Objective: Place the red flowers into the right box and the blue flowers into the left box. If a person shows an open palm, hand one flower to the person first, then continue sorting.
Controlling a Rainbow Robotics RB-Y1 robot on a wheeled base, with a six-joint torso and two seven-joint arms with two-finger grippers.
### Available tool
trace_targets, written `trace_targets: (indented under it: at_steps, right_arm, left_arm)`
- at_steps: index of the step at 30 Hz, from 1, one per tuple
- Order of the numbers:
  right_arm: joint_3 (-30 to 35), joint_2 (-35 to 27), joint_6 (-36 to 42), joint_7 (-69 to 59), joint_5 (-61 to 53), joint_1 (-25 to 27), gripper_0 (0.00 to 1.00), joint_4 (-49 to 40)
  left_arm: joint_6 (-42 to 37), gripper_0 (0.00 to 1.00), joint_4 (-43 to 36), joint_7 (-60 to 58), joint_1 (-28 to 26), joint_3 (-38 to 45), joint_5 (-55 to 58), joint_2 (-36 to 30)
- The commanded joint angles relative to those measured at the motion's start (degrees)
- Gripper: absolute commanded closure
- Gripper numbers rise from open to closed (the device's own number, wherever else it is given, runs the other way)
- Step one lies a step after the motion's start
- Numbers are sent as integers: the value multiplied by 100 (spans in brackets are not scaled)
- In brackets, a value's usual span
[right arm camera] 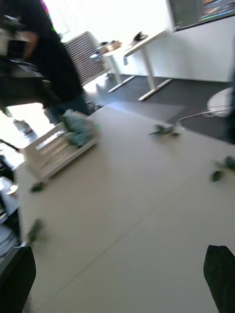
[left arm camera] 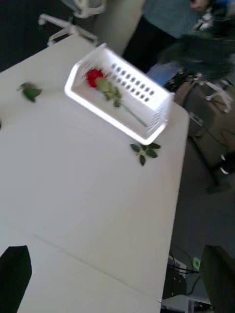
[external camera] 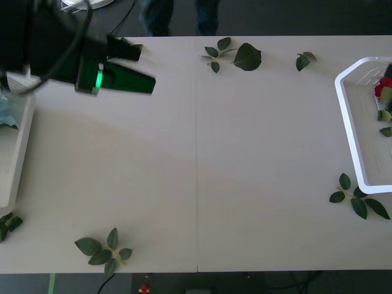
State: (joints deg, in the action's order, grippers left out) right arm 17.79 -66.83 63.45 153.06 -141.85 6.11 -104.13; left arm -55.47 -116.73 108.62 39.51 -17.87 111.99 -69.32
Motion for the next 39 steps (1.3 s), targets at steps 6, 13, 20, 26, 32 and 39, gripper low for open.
trace_targets:
  at_steps: [6,13,20,26,32,39]
  right_arm:
    - [814,-445,80,194,-458,1130,0,-1223]
    - [910,-445,71,194,-449,1341,0,-1382]
    - [787,-445,80,194,-449,1341,0,-1346]
    - [787,-445,80,194,-449,1341,0,-1346]
    - [787,-445,80,194,-449,1341,0,-1346]
    - [787,-445,80,194,-449,1341,0,-1346]
  left_arm:
    - [1838,0,-228,2031,-321,-1447,-143,-627]
    - [1855,0,18,2348,-330,-1482,-178,-451]
    - [1847,0,159,2409,-338,-1482,-222,-416]
    - [1855,0,273,2515,-338,-1465,-652,-442]
    - [1855,0,370,2558,-365,-1474,-811,-486]
    - [1847,0,440,2576,-374,-1474,-837,-442]
